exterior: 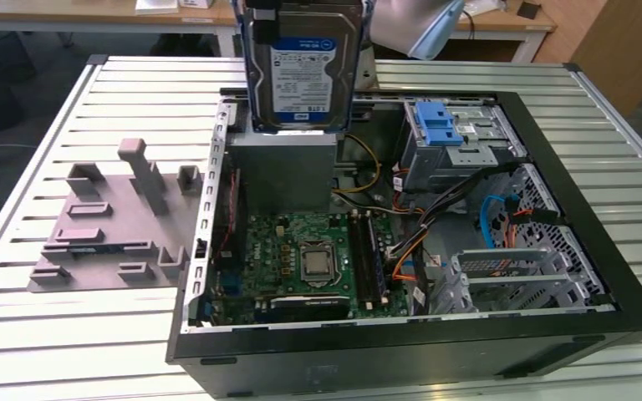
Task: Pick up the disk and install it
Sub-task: 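Pick up the disk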
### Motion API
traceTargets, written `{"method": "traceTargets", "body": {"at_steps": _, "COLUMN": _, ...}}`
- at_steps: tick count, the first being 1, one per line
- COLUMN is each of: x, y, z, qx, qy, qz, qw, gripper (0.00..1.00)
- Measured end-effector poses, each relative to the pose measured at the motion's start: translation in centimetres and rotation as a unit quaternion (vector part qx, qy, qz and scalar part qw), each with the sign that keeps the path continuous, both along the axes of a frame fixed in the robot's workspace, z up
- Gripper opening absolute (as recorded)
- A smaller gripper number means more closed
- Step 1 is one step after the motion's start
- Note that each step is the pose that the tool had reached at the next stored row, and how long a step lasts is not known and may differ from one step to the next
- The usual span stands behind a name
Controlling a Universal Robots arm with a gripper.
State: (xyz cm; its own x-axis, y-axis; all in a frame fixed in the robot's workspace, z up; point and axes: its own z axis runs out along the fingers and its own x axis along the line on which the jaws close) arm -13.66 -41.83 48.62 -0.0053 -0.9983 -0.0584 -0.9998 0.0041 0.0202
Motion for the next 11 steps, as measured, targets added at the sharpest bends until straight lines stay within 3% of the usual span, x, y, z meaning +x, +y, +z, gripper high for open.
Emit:
{"method": "traceTargets", "body": {"at_steps": 6, "x": 1.1, "y": -0.18, "z": -0.02, "qx": 0.0, "qy": 0.0, "qz": 0.0, "qw": 1.0, "gripper": 0.36}}
{"method": "traceTargets", "body": {"at_steps": 11, "x": 1.3, "y": -0.52, "z": -0.04, "qx": -0.0014, "qy": 0.0, "qz": 0.0, "qw": 1.0, "gripper": 0.36}}
